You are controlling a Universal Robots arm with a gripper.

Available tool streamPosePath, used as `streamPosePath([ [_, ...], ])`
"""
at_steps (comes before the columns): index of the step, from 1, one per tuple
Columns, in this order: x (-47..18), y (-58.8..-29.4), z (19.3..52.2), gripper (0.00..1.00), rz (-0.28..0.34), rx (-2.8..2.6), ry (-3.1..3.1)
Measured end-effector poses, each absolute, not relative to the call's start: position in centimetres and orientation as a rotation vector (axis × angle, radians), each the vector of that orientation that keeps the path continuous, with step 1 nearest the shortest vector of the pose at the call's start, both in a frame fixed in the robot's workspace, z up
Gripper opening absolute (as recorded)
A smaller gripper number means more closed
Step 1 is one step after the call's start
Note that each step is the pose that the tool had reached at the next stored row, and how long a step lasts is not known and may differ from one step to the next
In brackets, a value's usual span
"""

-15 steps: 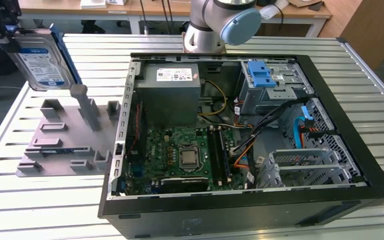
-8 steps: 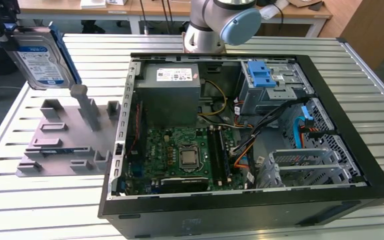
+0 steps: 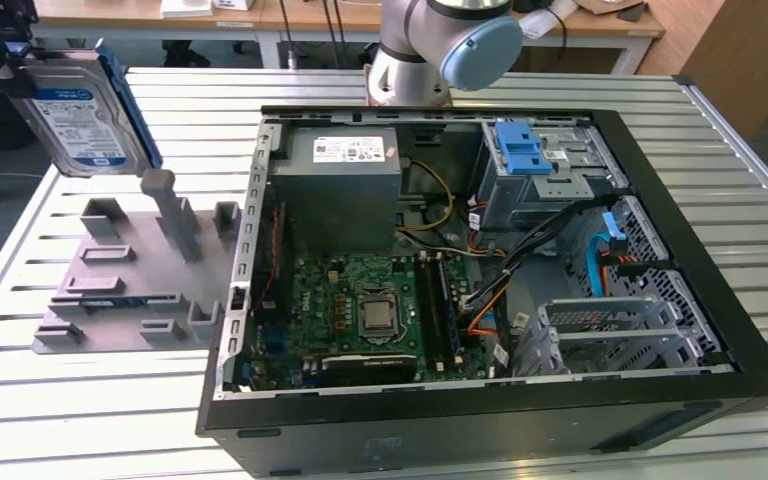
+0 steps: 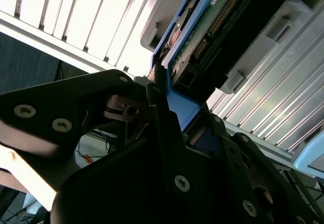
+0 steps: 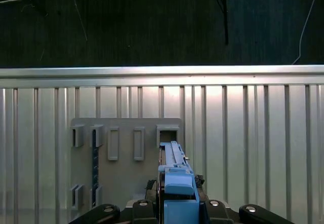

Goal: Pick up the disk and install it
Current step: 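Pick up the disk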

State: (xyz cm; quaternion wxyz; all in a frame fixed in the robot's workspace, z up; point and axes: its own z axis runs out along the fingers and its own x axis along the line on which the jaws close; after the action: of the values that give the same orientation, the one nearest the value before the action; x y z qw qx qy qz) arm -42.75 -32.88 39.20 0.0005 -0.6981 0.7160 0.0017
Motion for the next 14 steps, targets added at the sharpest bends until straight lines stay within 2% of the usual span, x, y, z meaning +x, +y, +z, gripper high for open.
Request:
streamPosePath([
  [14, -42.75, -32.88, 40.05, 0.36, 0.004, -2.192, 2.248],
])
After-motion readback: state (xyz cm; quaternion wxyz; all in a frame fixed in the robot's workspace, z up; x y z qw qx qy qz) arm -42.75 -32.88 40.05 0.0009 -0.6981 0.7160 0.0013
